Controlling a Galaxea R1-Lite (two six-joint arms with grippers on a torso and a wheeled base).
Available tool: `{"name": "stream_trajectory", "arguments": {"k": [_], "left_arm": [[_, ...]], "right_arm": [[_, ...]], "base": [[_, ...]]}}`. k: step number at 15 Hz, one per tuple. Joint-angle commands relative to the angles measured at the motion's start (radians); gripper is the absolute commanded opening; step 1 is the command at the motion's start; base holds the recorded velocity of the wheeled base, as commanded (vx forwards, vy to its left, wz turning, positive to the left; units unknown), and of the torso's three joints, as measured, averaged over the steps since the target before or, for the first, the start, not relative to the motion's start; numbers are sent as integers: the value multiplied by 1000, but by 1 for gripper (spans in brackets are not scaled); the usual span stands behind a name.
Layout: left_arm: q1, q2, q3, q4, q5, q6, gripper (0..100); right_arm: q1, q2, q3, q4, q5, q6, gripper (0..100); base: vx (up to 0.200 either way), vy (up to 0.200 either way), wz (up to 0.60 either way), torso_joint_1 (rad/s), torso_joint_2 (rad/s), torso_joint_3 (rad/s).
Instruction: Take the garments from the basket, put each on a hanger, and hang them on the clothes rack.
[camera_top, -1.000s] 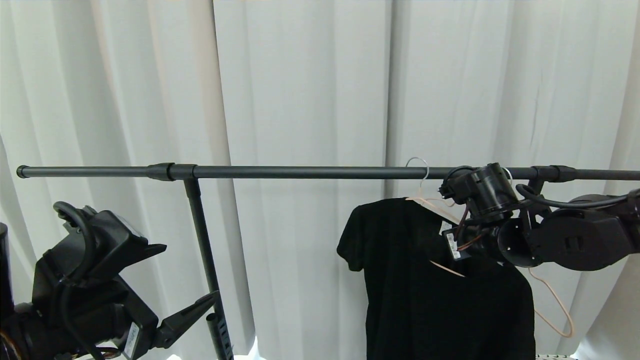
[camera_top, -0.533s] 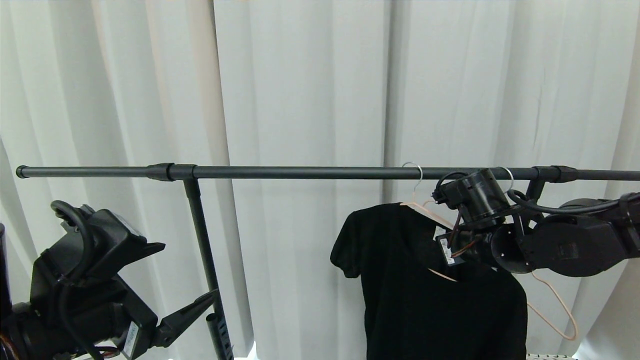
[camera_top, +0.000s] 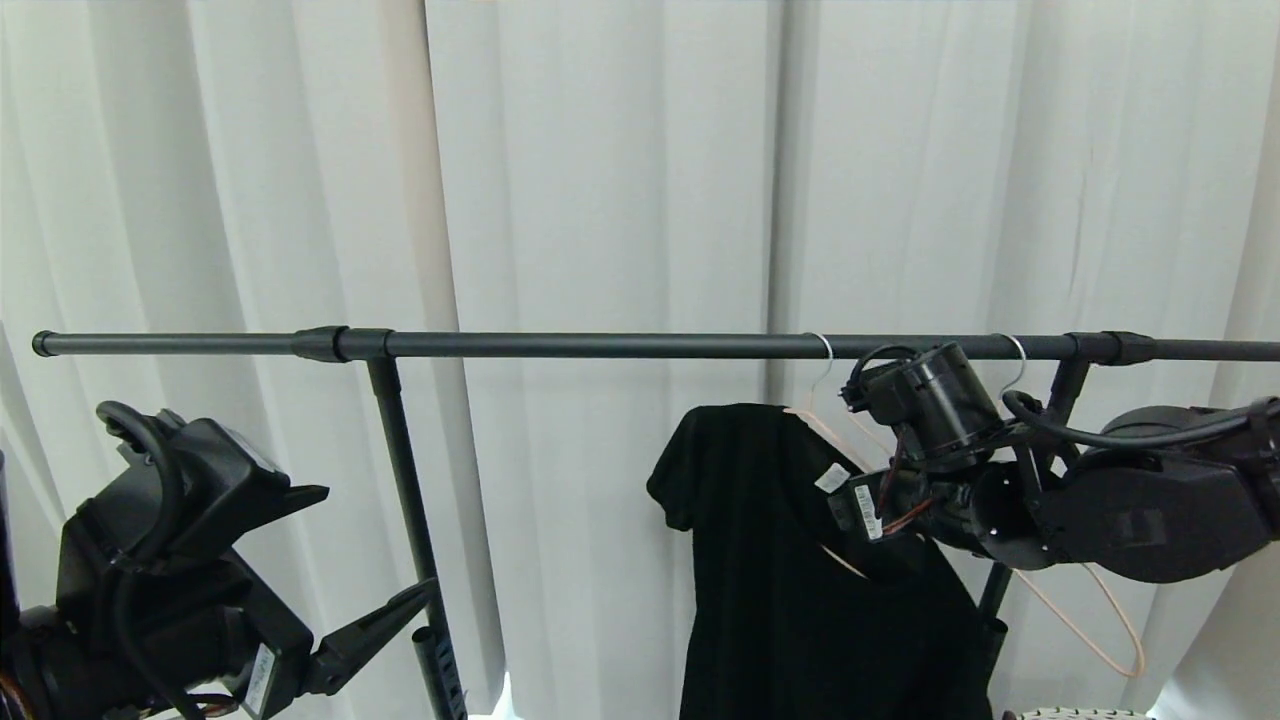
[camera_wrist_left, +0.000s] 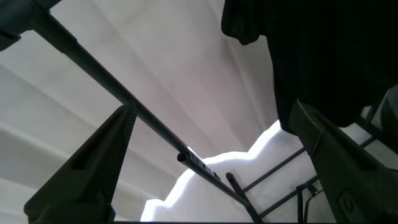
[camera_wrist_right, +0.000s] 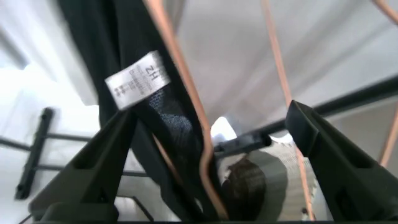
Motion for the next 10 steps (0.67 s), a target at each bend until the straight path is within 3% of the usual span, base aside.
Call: {"name": "stream_trajectory", "arguments": {"k": [1, 10], "left_arm": [[1, -4, 0, 0, 0, 0, 100], [5, -21, 1, -2, 0, -6, 100]], "right_arm": [[50, -10, -2, 0, 0, -1, 100], [113, -160, 49, 32, 1, -6, 100]], "base": [[0, 0, 0, 0, 0, 0], [0, 0, 0, 0, 0, 0]]}}
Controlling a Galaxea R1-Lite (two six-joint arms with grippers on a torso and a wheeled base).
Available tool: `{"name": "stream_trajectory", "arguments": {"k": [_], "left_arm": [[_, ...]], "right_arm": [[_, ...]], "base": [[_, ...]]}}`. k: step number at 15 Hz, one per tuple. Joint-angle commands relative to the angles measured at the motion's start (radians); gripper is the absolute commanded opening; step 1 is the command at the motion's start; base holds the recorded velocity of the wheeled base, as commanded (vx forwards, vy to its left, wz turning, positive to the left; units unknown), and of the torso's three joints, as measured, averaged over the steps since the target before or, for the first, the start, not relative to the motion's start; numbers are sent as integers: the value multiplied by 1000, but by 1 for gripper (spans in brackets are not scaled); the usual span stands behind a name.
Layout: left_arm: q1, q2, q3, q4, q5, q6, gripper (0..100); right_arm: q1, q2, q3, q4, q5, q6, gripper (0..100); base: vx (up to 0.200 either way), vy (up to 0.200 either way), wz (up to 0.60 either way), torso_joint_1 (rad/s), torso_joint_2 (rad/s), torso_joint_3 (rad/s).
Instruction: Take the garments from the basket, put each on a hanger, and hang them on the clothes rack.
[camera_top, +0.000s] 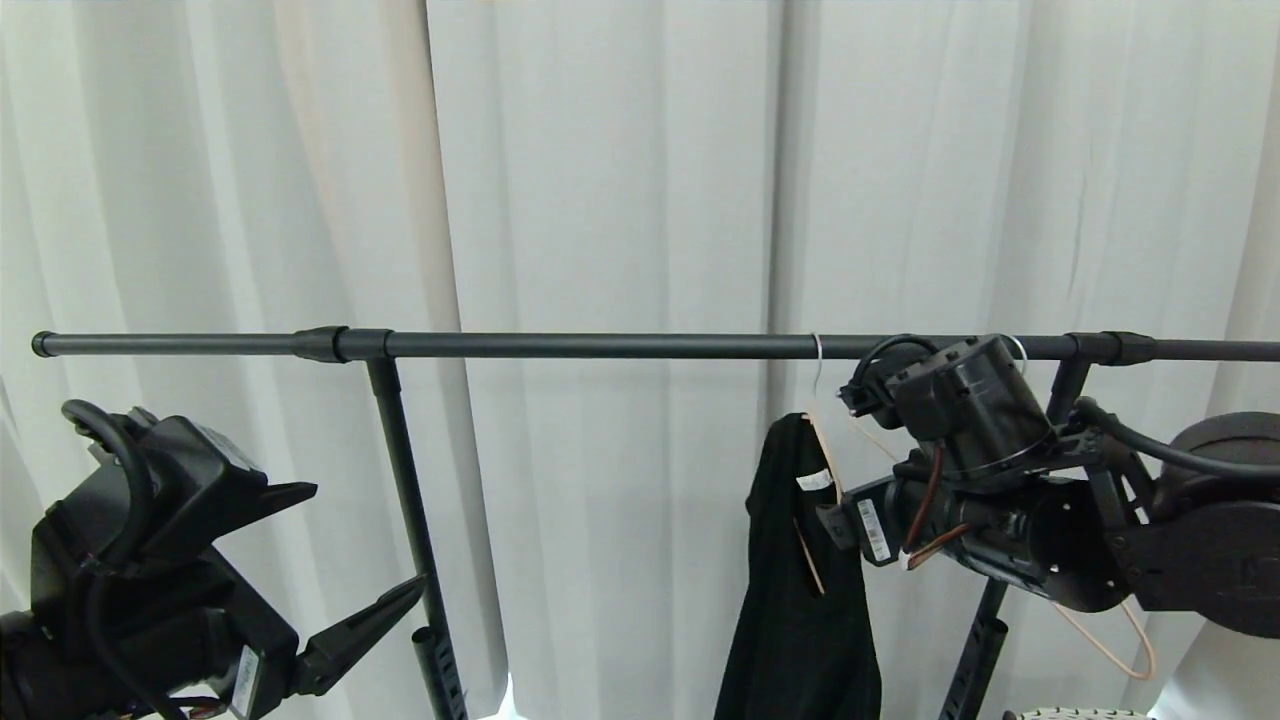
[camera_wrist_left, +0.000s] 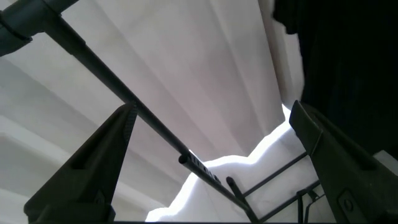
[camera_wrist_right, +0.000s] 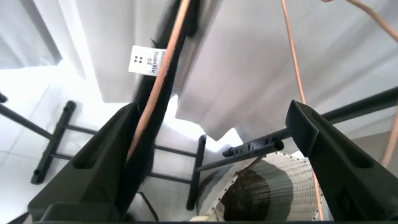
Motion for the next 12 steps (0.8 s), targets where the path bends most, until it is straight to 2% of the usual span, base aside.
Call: {"name": "stream_trajectory", "arguments": {"k": [1, 5, 12], "left_arm": [[0, 0, 0, 0, 0, 1, 100], [0, 2, 0, 0, 0, 2, 100], [3, 3, -3, 0, 0, 4, 100]], "right_arm": [[21, -65, 22, 0, 0, 1, 100], [50, -140, 57, 0, 2, 1, 100], [46, -247, 154, 1, 0, -1, 100]], "base": [[0, 0, 0, 0, 0, 0], [0, 0, 0, 0, 0, 0], [0, 0, 0, 0, 0, 0]]}}
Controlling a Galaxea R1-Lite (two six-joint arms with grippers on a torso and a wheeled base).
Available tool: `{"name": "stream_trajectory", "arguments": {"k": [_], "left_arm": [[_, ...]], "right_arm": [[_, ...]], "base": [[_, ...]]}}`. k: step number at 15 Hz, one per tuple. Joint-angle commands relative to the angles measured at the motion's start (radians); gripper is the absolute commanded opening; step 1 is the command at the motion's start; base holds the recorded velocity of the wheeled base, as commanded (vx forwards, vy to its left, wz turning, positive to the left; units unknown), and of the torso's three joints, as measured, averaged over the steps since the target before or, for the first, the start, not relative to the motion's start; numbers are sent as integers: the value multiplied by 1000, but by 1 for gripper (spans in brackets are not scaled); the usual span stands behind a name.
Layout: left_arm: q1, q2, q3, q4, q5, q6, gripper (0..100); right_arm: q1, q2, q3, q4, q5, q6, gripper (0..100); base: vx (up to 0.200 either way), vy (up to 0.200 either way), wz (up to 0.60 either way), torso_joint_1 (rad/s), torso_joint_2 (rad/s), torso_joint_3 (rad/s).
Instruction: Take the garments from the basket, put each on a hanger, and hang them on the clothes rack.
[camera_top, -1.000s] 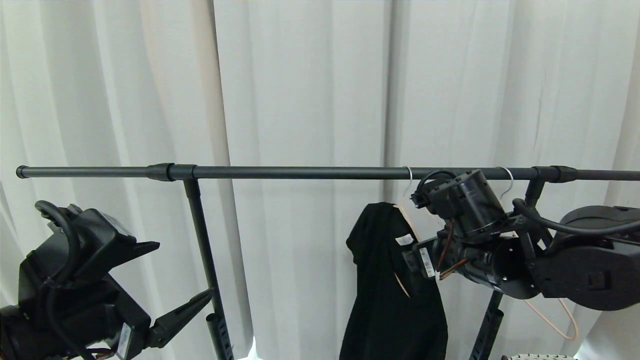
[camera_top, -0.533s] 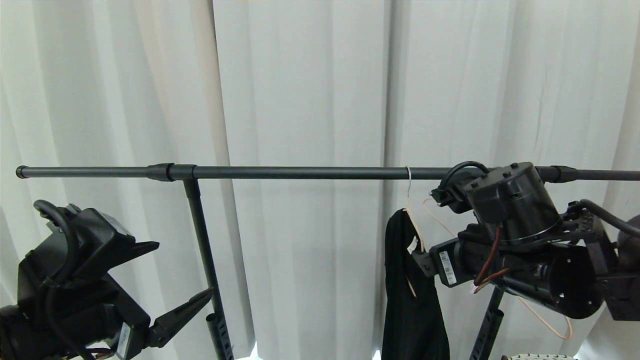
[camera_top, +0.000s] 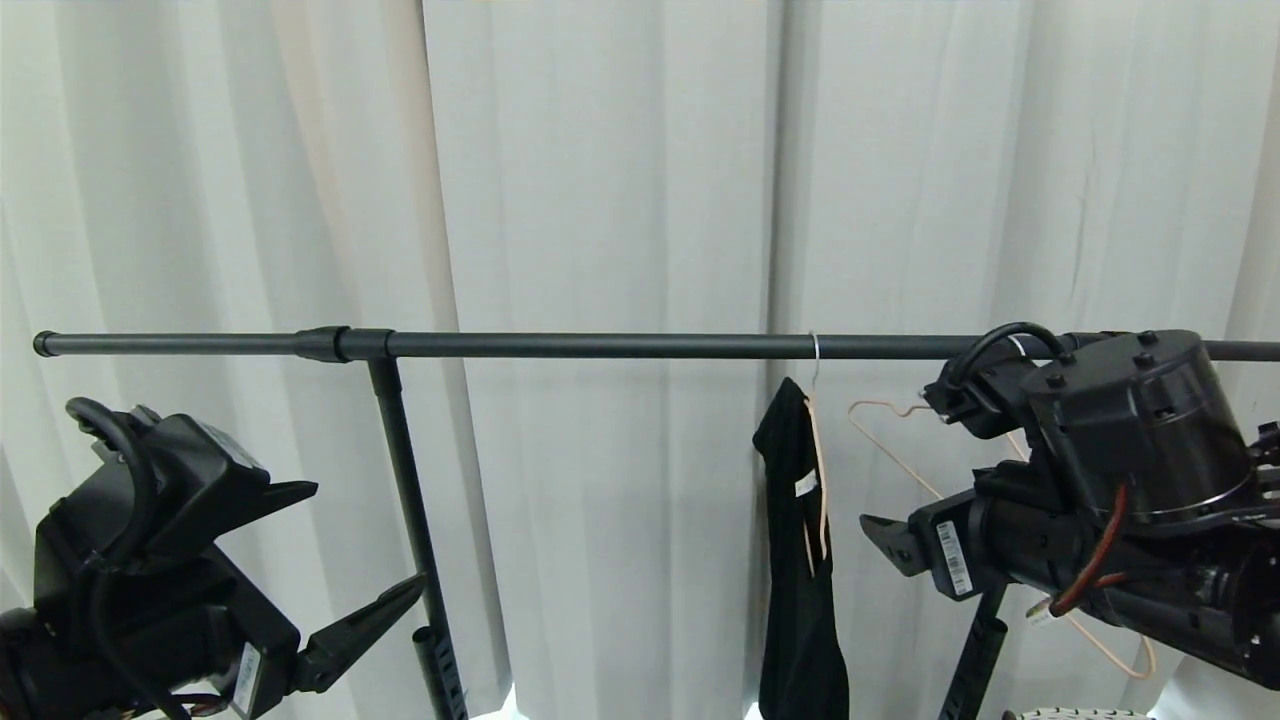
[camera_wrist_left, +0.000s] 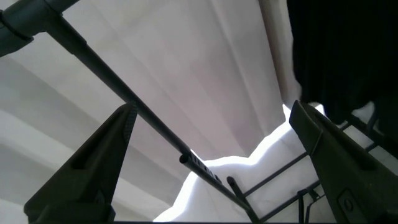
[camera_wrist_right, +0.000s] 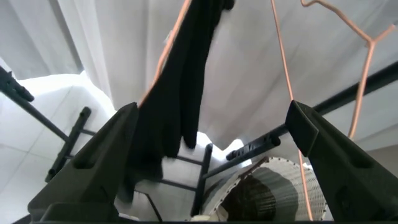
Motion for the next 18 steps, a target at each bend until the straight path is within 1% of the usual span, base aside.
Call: {"name": "stream_trajectory", "arguments": {"k": [1, 2, 4, 5, 6, 8, 11, 12, 15, 16, 18], "left_arm": [[2, 2, 0, -1, 0, 1, 100], [2, 2, 0, -1, 2, 1, 100], [17, 2, 0, -1, 12, 3, 100], [32, 1, -3, -2, 31, 1, 100], [51, -9, -2, -2, 41, -3, 100], [106, -18, 0, -1, 41, -5, 100], [146, -19, -2, -2, 41, -5, 100], [156, -22, 0, -1, 41, -6, 100], [163, -24, 11, -1, 43, -6, 100], [179, -27, 20, -2, 43, -6, 100], [294, -19, 29, -1, 43, -12, 100]], "right_arm": [[-12, -71, 56, 8, 0, -1, 100], [-26, -100, 72, 31, 0, -4, 100], [-61, -177, 82, 184, 0, -44, 100], [-77, -209, 83, 274, 0, -61, 100], [-84, -237, 89, 322, 0, -61, 100], [-107, -257, 114, 325, 0, -67, 100], [-158, -263, 134, 325, -2, -72, 100], [-200, -272, 137, 325, -3, -86, 100], [-295, -315, 163, 324, -2, -164, 100], [-339, -347, 186, 322, -2, -204, 100], [-439, -430, 235, 322, 1, -280, 100]], "base": [[0, 0, 0, 0, 0, 0], [0, 0, 0, 0, 0, 0], [0, 0, 0, 0, 0, 0], [-200, 0, 0, 2, 2, 2], [-200, 0, 0, 2, 2, 2], [-200, 0, 0, 12, 5, -2], [-200, 0, 0, -7, -4, 7], [-200, 0, 0, 7, 7, -2], [-200, 0, 0, -1, 1, 1], [-200, 0, 0, 7, -7, 2], [0, 0, 0, 0, 0, 0]]}}
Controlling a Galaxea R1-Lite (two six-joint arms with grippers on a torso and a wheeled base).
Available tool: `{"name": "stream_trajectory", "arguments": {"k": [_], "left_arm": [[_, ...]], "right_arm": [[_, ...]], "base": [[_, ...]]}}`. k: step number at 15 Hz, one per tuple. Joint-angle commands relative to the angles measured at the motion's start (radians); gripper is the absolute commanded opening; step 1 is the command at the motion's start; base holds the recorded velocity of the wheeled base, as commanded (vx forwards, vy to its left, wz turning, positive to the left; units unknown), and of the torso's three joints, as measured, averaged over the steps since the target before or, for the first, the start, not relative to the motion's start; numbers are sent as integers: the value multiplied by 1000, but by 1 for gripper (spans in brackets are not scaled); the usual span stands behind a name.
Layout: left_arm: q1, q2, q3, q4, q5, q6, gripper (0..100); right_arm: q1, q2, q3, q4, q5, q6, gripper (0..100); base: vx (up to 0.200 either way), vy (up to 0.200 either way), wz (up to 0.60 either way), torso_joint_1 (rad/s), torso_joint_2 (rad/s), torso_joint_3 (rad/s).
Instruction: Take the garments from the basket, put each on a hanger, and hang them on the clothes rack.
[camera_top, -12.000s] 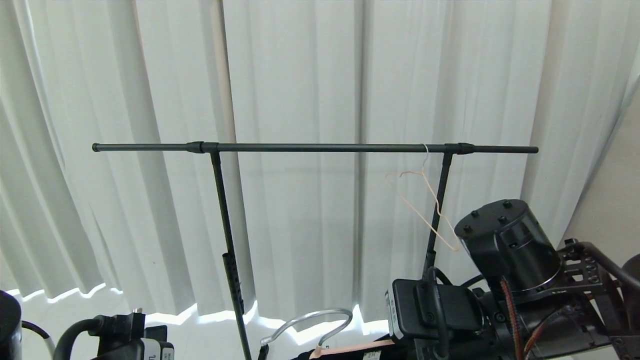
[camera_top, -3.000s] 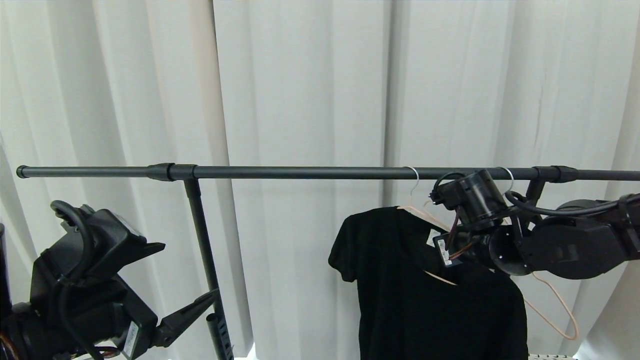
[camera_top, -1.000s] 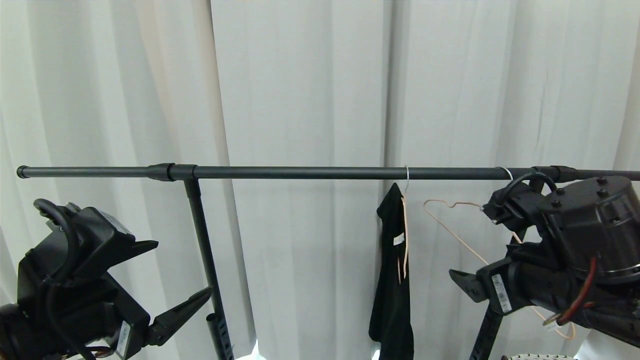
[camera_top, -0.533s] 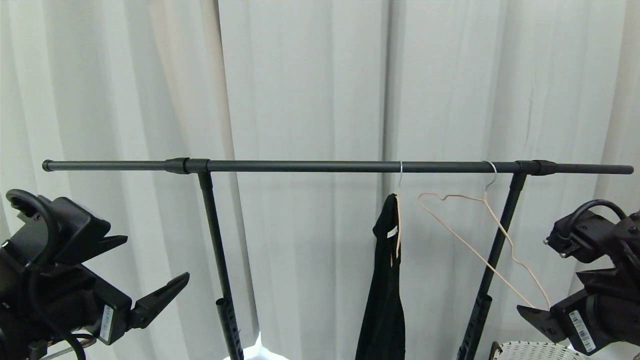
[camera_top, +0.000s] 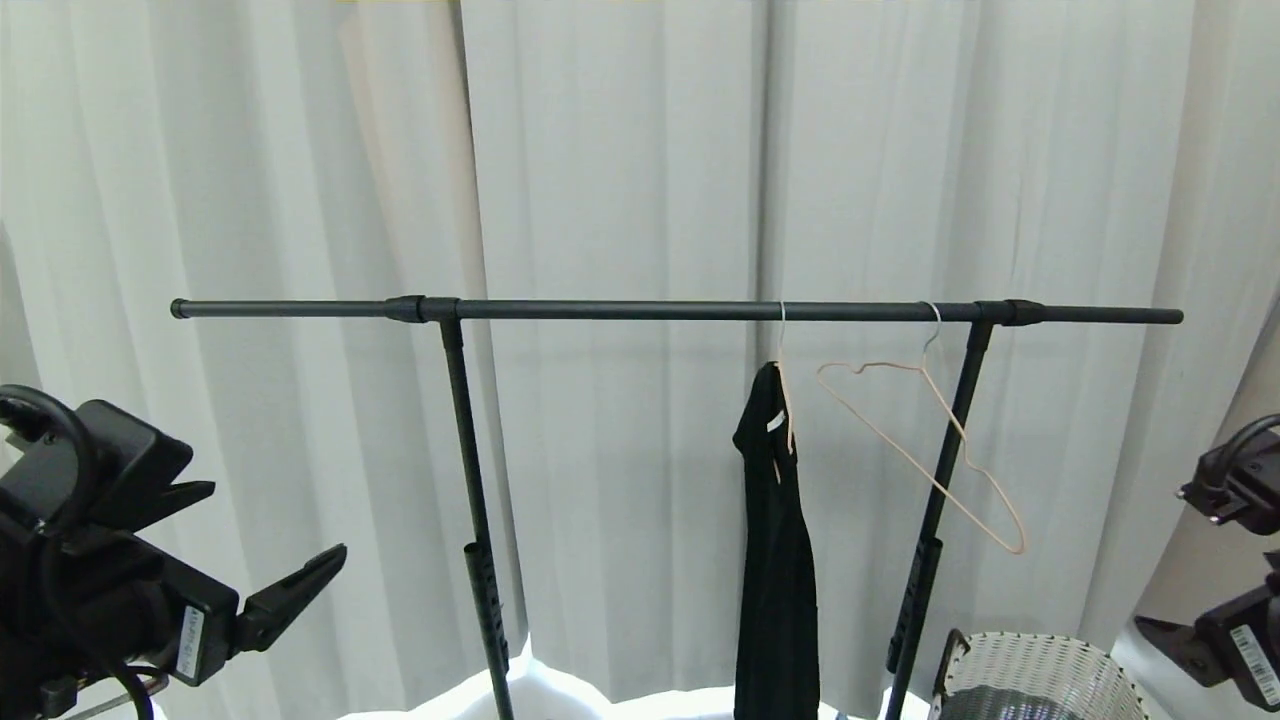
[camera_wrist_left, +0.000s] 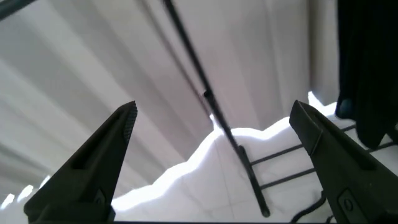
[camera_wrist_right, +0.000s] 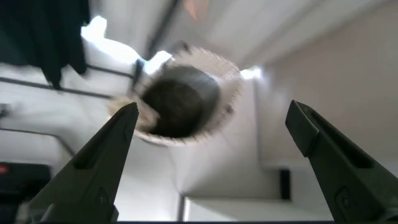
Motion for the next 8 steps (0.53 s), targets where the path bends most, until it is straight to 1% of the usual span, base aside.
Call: {"name": "stream_trajectory", "arguments": {"k": [1, 3, 4, 6, 8], "left_arm": [[110, 2, 18, 0, 0, -16, 100], [154, -24, 42, 0, 0, -41, 100], [168, -38, 56, 0, 0, -42, 100], [170, -56, 76, 0, 0, -41, 100], [170, -76, 99, 0, -1, -41, 100]], "right_arm": [[-101, -103, 56, -3, 6, -54, 100], [-156, -140, 79, -4, 7, -79, 100], [-170, -148, 83, -4, 7, -82, 100], [-177, -149, 83, -8, 7, -82, 100], [-179, -140, 83, -43, 7, -96, 100]], "base": [[0, 0, 0, 0, 0, 0], [0, 0, 0, 0, 0, 0], [0, 0, 0, 0, 0, 0], [0, 0, 0, 0, 0, 0], [0, 0, 0, 0, 0, 0]]}}
